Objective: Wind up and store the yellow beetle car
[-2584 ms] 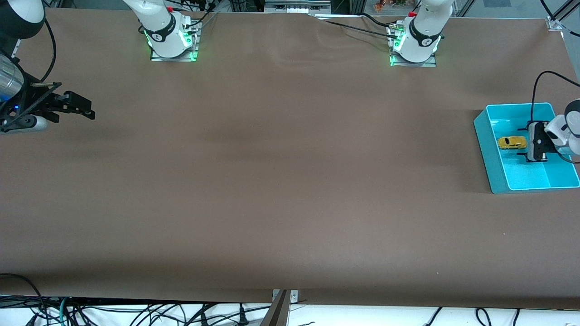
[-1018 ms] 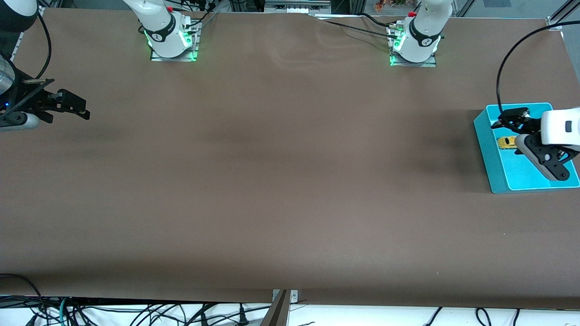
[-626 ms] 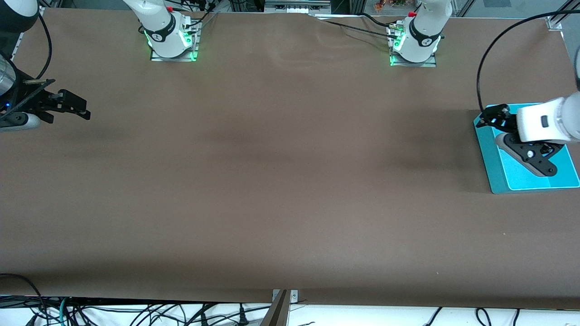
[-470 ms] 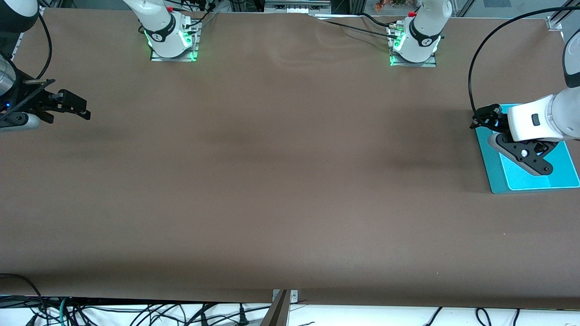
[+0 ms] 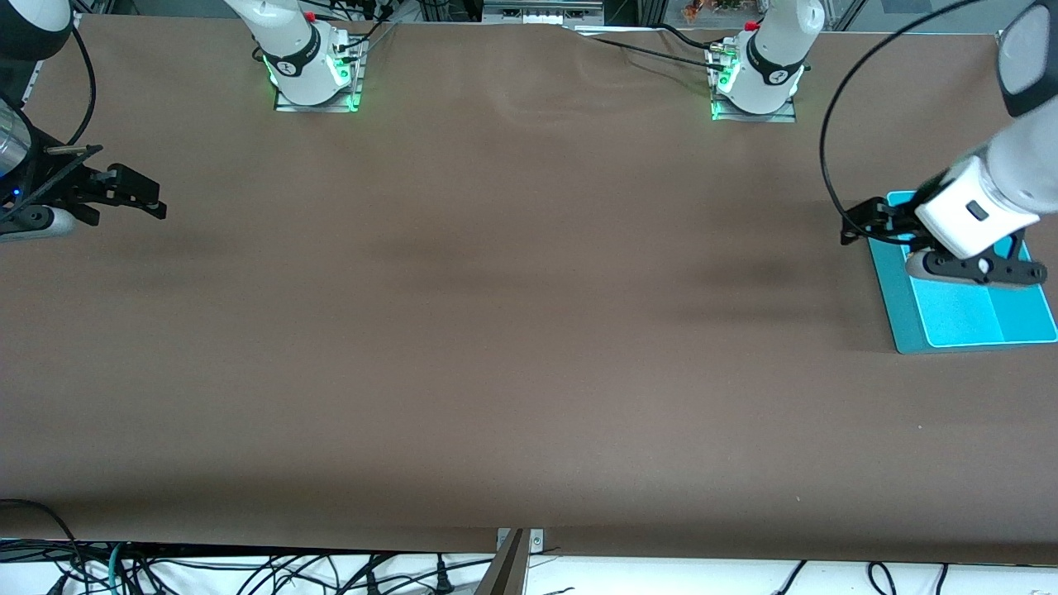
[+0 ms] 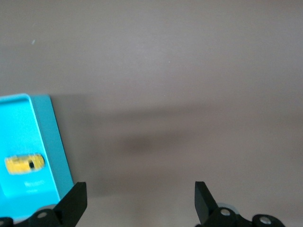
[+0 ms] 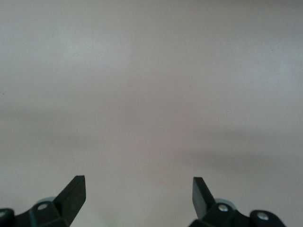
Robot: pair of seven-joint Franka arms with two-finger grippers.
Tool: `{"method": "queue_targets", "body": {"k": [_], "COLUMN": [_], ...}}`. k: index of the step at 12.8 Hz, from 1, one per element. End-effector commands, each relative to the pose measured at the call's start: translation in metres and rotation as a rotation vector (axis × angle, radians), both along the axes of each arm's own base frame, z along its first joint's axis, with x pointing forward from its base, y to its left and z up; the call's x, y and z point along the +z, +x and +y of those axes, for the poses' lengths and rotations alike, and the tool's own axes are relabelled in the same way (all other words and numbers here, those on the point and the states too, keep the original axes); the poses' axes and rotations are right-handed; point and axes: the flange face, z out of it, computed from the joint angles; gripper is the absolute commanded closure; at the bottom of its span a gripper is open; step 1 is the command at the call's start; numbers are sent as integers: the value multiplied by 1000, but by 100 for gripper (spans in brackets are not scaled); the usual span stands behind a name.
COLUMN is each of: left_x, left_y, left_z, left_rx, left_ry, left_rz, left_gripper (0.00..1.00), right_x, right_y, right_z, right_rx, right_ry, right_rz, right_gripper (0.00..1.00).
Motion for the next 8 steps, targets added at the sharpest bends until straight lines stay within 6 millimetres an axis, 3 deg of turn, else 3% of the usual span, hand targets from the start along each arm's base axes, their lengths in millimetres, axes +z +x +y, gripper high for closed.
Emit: {"method": "queue_targets", "body": {"k": [1,3,8], "left_x": [2,6,9], "left_y": [-18,-40,-43], "left_z": [21,20,21], "left_rx": [112,109,-10], "left_ry": [1,2,-10], "left_rz": [-60,-88,-83], "left_gripper": [0,0,0], "right_x": [4,4,4], "right_y": [0,0,0], "right_z": [2,2,3], "right_rx": [1,1,1], "right_ry": [13,13,13], "right_rz": [4,3,6], "right_gripper": [0,0,0]}}
